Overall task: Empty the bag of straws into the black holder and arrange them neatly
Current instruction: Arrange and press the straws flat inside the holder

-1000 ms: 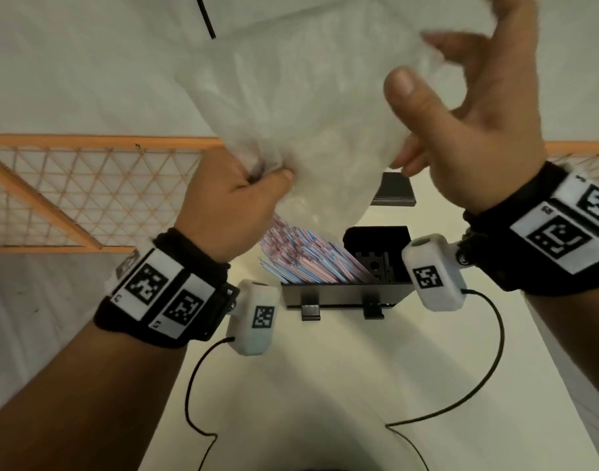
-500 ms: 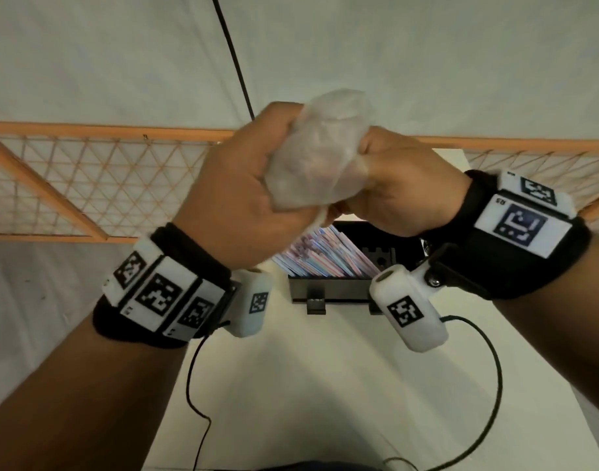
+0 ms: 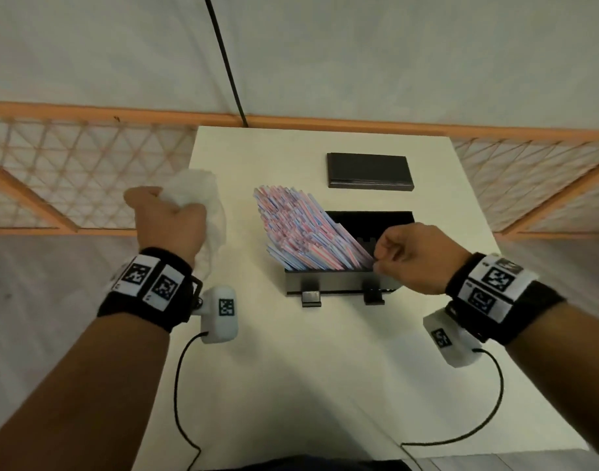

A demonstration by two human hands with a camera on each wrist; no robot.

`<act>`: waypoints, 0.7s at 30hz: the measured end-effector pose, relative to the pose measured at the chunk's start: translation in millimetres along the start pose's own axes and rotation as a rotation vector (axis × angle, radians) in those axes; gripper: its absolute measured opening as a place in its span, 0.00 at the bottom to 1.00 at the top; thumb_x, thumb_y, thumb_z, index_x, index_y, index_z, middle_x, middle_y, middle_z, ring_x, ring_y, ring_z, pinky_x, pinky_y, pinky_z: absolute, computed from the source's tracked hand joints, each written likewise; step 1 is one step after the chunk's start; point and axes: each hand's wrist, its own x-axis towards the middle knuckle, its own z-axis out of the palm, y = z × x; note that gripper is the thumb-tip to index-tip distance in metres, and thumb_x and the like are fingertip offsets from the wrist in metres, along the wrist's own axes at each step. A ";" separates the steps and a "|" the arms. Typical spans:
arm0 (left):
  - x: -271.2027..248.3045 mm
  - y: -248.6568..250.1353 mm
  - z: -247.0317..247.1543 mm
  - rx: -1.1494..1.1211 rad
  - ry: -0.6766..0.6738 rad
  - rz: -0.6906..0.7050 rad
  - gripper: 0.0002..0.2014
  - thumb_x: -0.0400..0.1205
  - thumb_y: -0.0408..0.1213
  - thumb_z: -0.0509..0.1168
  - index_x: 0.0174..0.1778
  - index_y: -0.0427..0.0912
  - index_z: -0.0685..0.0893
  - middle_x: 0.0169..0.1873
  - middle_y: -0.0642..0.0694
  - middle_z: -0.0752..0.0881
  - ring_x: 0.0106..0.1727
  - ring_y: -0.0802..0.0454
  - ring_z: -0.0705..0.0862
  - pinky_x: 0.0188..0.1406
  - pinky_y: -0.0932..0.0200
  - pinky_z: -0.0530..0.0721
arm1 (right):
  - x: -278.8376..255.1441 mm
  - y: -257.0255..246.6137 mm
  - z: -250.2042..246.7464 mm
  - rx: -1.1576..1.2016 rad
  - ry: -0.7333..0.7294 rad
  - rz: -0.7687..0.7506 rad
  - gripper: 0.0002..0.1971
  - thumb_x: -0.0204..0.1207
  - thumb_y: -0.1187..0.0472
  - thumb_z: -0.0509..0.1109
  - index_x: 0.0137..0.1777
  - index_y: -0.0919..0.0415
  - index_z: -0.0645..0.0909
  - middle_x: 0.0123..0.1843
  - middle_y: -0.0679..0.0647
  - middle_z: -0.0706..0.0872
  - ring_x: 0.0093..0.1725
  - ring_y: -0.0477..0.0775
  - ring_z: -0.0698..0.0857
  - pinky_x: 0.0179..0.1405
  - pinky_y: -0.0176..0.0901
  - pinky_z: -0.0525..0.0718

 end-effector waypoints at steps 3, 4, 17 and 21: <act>-0.7 -19.5 19.8 0.146 -0.114 -0.134 0.36 0.71 0.38 0.67 0.75 0.36 0.63 0.60 0.39 0.83 0.60 0.35 0.86 0.60 0.37 0.88 | -1.1 -2.4 22.6 -0.142 -0.016 -0.006 0.08 0.71 0.55 0.76 0.48 0.54 0.85 0.44 0.45 0.86 0.47 0.50 0.85 0.47 0.36 0.77; -3.2 -25.7 24.6 0.213 -0.146 -0.166 0.40 0.74 0.38 0.68 0.81 0.34 0.58 0.65 0.36 0.82 0.64 0.33 0.84 0.64 0.35 0.86 | -0.9 -2.7 28.5 -0.173 -0.019 -0.013 0.11 0.71 0.55 0.76 0.52 0.56 0.85 0.48 0.48 0.87 0.50 0.52 0.84 0.48 0.37 0.77; -48.4 -93.9 65.8 0.709 -0.303 -0.124 0.30 0.82 0.49 0.73 0.72 0.35 0.69 0.71 0.33 0.68 0.67 0.30 0.77 0.67 0.41 0.78 | 9.4 23.5 57.7 -0.139 -0.057 -0.193 0.09 0.74 0.71 0.62 0.47 0.58 0.81 0.45 0.56 0.84 0.44 0.59 0.83 0.43 0.52 0.86; -53.4 -100.1 64.0 0.870 -0.579 -0.065 0.24 0.88 0.47 0.63 0.79 0.42 0.71 0.76 0.35 0.74 0.70 0.33 0.79 0.68 0.46 0.79 | 6.0 29.7 58.8 -0.098 -0.072 -0.213 0.08 0.75 0.70 0.63 0.47 0.59 0.81 0.45 0.55 0.84 0.43 0.57 0.82 0.43 0.48 0.85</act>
